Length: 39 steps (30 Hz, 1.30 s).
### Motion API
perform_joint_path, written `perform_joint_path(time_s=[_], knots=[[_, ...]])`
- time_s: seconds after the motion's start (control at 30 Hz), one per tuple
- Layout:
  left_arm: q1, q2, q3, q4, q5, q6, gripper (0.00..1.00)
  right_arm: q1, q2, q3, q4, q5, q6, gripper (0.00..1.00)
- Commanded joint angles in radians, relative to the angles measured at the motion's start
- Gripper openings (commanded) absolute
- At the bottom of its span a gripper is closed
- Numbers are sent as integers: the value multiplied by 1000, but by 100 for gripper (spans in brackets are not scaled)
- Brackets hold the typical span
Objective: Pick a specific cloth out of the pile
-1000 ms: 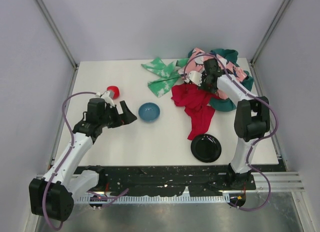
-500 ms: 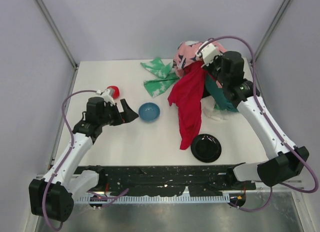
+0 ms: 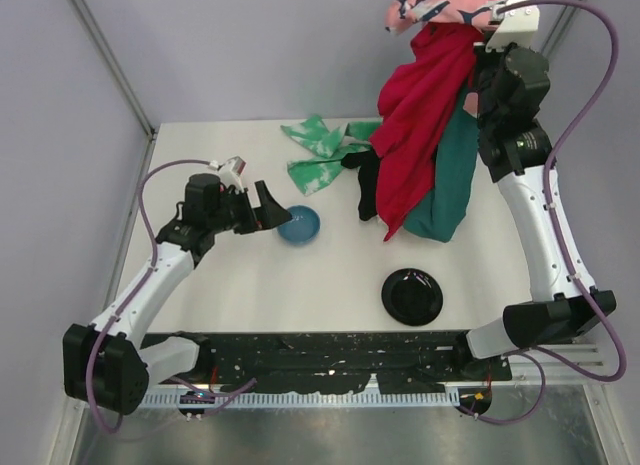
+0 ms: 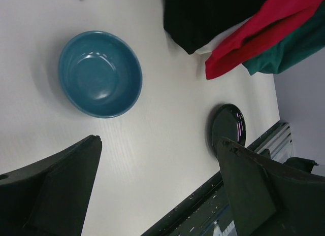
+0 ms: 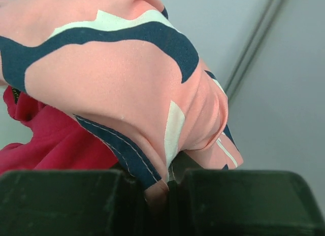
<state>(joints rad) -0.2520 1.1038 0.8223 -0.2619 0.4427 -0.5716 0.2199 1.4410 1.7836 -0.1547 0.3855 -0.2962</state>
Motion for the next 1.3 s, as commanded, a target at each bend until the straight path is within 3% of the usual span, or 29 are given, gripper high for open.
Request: perform_joint_path(time_s=[0.0,0.13,0.23,0.4,0.6,0.7,0.77,1.1,1.27], knots=[[-59,102,116,75,30,1,100,-118,15,37,49,56,187,5],[-124,250,234,78,25,-2,100,-275,35,-47,0,-86,330,6],[-176,405,374,64,31,-13,100,-315,50,-177,-2,-245,332,5],[-231,671,654,14,60,-27,99,-343,111,-334,-22,-159,330,5],[-285,1043,1102,-158,-18,-20,100,-364,167,-437,12,-256,358,6],[-303,1244,1395,-310,20,-24,100,-364,170,-464,27,-290,347,5],[-317,1333,1510,-313,54,-45,100,-364,168,-480,33,-290,342,6],[-346,1363,1411,-85,169,-120,83,-363,150,-540,55,-292,331,5],[-366,1436,1509,-62,143,-131,80,-364,128,-578,83,-370,348,6]])
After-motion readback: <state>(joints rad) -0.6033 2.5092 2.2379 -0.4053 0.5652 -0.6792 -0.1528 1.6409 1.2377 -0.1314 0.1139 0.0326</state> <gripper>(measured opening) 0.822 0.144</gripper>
